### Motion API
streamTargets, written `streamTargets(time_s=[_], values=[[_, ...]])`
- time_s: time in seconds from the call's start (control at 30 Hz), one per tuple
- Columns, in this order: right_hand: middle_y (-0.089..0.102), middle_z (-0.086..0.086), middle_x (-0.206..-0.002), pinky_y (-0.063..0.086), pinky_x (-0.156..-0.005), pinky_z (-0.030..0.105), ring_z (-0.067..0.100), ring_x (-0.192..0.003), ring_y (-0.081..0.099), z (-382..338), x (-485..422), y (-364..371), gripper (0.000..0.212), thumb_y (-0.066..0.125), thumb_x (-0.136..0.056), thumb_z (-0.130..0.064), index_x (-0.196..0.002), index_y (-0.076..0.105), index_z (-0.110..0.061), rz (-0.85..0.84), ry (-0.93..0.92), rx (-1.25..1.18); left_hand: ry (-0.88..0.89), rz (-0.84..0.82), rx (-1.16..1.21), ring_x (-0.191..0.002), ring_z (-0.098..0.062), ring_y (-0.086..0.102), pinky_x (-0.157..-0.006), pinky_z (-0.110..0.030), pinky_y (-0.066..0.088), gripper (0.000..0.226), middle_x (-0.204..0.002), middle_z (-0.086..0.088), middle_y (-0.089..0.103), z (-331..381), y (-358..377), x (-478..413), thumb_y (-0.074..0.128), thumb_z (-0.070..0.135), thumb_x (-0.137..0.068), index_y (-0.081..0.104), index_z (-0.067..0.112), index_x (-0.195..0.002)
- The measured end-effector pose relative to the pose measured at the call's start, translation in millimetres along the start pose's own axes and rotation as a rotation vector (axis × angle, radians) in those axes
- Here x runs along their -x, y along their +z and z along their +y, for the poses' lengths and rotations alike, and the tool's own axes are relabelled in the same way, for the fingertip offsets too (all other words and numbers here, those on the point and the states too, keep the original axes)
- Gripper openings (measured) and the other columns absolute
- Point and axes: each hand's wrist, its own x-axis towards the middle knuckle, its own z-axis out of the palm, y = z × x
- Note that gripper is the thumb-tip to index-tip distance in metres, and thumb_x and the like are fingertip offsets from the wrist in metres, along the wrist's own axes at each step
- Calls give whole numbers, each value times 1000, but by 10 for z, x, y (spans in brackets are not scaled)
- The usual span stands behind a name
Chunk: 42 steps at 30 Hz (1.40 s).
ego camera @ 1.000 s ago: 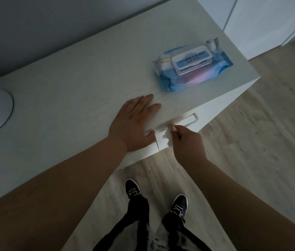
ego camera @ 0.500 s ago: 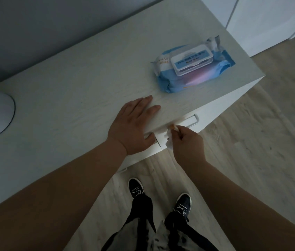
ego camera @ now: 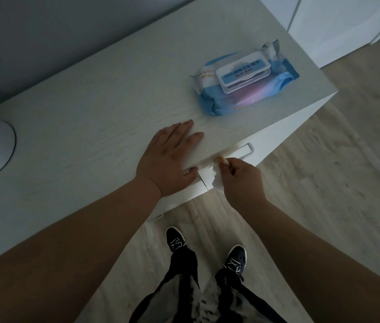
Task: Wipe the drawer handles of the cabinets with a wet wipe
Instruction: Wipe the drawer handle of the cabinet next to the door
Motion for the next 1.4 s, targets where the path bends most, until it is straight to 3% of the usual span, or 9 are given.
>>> streamTargets(time_s=[0.3, 0.37, 0.57, 0.67, 0.73, 0.87, 0.97, 1.2, 1.4], values=[[71, -3, -77, 53, -70, 35, 23, -75, 66, 26, -169, -267, 31, 43, -106, -36, -108, 73, -27, -155, -294, 462, 4, 6, 3, -148, -33, 38, -121, -52, 31, 79, -167, -7, 33, -7, 0, 3, 63, 48, -83, 46, 24, -155], [71, -3, -77, 56, -70, 38, 24, -75, 67, 42, -168, -294, 37, 37, -105, -41, -104, 71, -26, -125, -299, 520, 3, -3, 0, -149, -33, 37, -121, -52, 30, 79, -168, -7, 32, -13, 6, 4, 62, 49, -83, 44, 24, -156], [65, -1, -66, 45, -57, 26, 17, -62, 60, -118, -8, -75, 36, 47, -106, -35, -83, 69, -19, -70, -47, 230, 6, 0, 5, -149, -34, 38, -120, -53, 31, 79, -167, -9, 32, -17, -1, 0, 63, 49, -83, 45, 22, -156], [74, 3, -72, 55, -67, 32, 19, -71, 70, -200, -10, -89, 31, 61, -101, -36, -74, 73, -26, -65, 246, -208, 5, 13, 6, -147, -34, 39, -120, -53, 32, 78, -167, -8, 33, -2, -1, -4, 63, 49, -83, 46, 22, -155], [76, -5, -74, 60, -72, 35, 14, -72, 72, -209, 41, -90, 27, 64, -100, -37, -76, 76, -33, -78, 303, -339, 2, 19, 11, -147, -34, 39, -120, -52, 32, 78, -167, -8, 34, 0, -6, 2, 63, 49, -83, 46, 23, -155], [66, -2, -64, 49, -59, 30, 17, -62, 63, -95, 58, -93, 37, 46, -107, -39, -89, 73, -21, -99, -73, 197, 4, 23, 17, -146, -35, 40, -119, -53, 33, 78, -166, -8, 35, 3, -14, -1, 64, 47, -82, 48, 22, -154], [64, -3, -71, 46, -63, 32, 24, -71, 64, -63, -93, -214, 32, 42, -108, -33, -97, 71, -23, -132, -225, 464, 8, 38, 11, -146, -34, 41, -119, -53, 33, 77, -166, -8, 35, 5, 11, -7, 67, 46, -82, 49, 22, -153], [62, -6, -67, 46, -64, 30, 13, -61, 58, -56, -34, -172, 31, 44, -108, -33, -102, 73, -23, -135, -151, 304, 2, 42, -12, -147, -34, 40, -120, -52, 32, 78, -166, -8, 35, 6, 14, 7, 66, 47, -82, 47, 23, -155], [62, -6, -70, 49, -65, 32, 18, -65, 60, -80, -31, -166, 30, 43, -107, -30, -108, 72, -24, -143, -201, 385, 5, 24, -20, -148, -33, 39, -119, -53, 33, 79, -167, -9, 34, -5, 17, 5, 64, 49, -83, 46, 23, -155]])
